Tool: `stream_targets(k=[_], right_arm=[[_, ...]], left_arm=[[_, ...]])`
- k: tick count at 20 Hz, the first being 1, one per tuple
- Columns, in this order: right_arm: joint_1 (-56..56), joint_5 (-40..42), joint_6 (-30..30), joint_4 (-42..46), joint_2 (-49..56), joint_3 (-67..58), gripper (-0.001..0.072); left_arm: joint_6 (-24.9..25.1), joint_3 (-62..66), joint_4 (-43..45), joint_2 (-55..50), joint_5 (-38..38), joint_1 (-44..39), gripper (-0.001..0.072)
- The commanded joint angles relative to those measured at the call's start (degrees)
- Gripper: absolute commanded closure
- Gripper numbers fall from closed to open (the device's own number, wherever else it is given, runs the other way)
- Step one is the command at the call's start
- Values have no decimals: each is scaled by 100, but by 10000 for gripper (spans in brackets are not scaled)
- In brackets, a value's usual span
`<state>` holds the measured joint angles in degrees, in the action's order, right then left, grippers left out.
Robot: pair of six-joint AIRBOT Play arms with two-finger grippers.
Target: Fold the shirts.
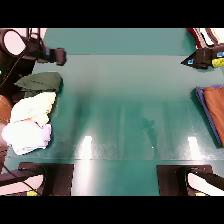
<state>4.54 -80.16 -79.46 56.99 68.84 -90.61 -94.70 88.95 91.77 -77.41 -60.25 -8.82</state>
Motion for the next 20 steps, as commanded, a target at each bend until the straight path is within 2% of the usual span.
stream_targets(k=[1, 6, 10, 11, 13, 14, 17, 20], right_arm=[[4, 0, -2, 0, -2, -7, 693], [4, 4, -2, 0, -2, -7, 693], [4, 9, -4, 0, -2, -7, 693], [4, 9, -2, -2, -2, -7, 693], [4, 9, -4, -4, -2, -7, 693], [4, 9, -2, -4, -2, -9, 694], [2, -7, -2, -4, -4, -236, 694], [2, -22, -2, -4, -2, -949, 694]], left_arm=[[-138, -433, 400, -568, 127, 872, 135], [-348, -693, 363, -1565, 483, 1449, 135], [-348, -688, 334, -1786, 791, 1497, 137], [-345, -638, 334, -1775, 798, 1499, 197], [-339, -358, 341, -1775, 527, 1499, 635], [-289, -111, 339, -1770, 284, 1499, 684], [83, 761, 269, -1386, -321, 1497, 684], [437, 1512, -184, -374, -553, 1495, 684]])
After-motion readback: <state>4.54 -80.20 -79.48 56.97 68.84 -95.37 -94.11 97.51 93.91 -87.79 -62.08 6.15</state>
